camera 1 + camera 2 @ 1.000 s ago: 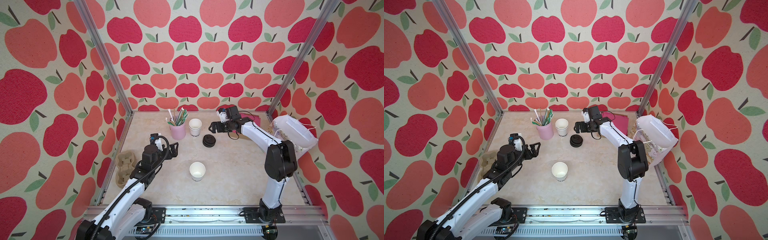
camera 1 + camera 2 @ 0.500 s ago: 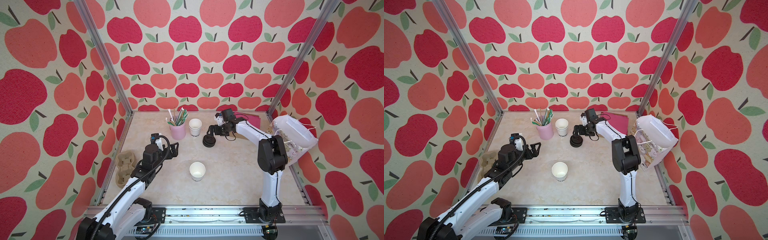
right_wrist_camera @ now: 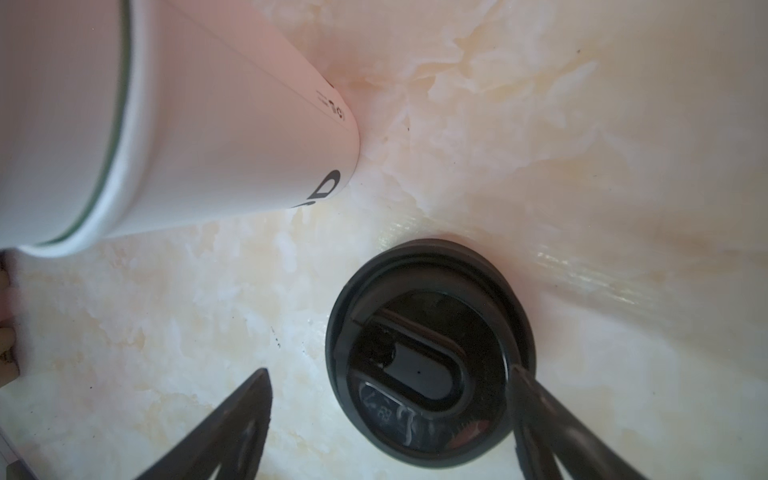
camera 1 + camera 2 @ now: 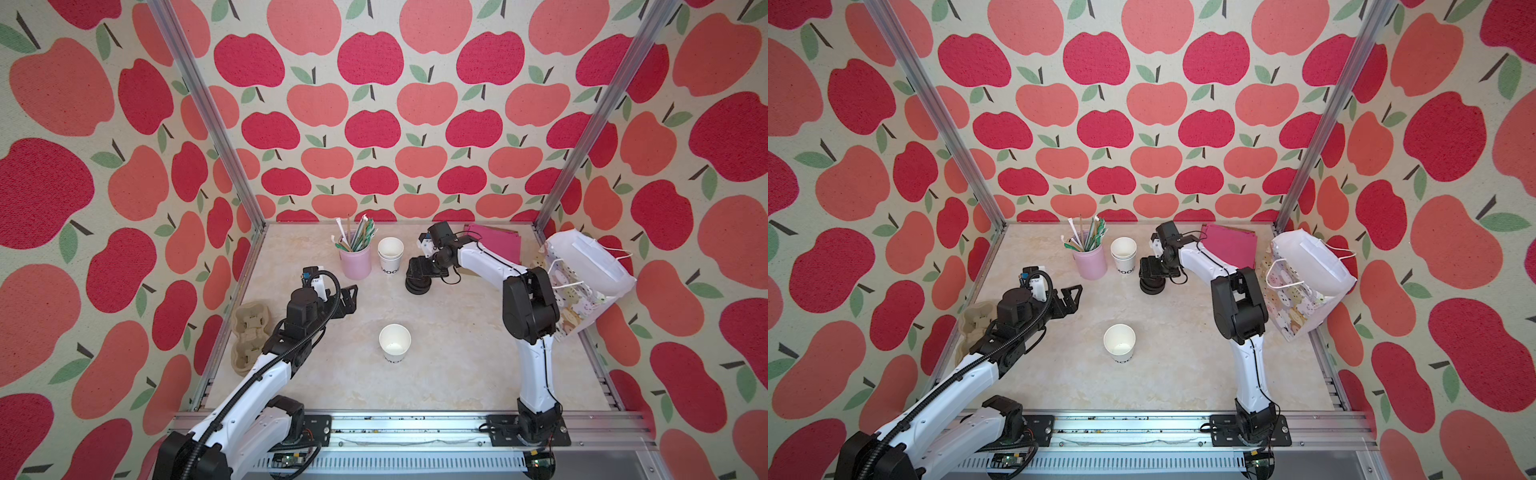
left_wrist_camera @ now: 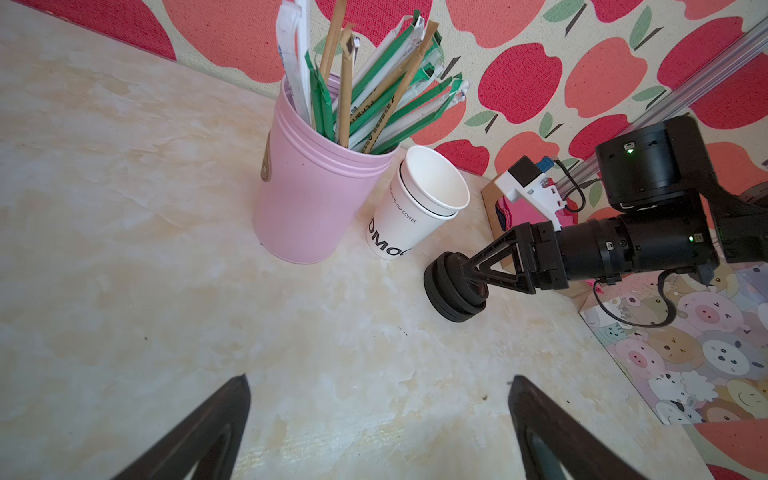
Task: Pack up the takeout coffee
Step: 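Lower the right gripper and close it on the black lid's rim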
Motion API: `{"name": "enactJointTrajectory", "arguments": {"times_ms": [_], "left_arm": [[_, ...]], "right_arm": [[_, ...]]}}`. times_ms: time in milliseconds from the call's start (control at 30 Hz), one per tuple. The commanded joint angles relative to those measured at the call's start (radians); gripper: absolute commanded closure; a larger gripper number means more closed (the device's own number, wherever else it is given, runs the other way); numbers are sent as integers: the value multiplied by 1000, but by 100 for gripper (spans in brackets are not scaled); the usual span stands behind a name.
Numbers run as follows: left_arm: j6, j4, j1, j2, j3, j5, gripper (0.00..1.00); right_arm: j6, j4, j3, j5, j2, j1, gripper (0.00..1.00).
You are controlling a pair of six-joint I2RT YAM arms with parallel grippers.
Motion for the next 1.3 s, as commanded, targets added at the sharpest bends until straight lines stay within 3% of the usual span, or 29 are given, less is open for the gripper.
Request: {"name": "enactJointTrajectory", "arguments": {"times_ms": [0, 400, 1267], "left_arm": [[21, 15, 6, -19, -8, 9, 1], [18, 16, 6, -32, -21, 3, 1], [18, 16, 8, -44, -35, -3, 1]], "right_arm": [[-16, -52, 38, 53, 27, 9, 11], [-19, -58, 51, 104, 35, 24, 9], [-50, -85, 65, 164, 88, 41, 26]]}}
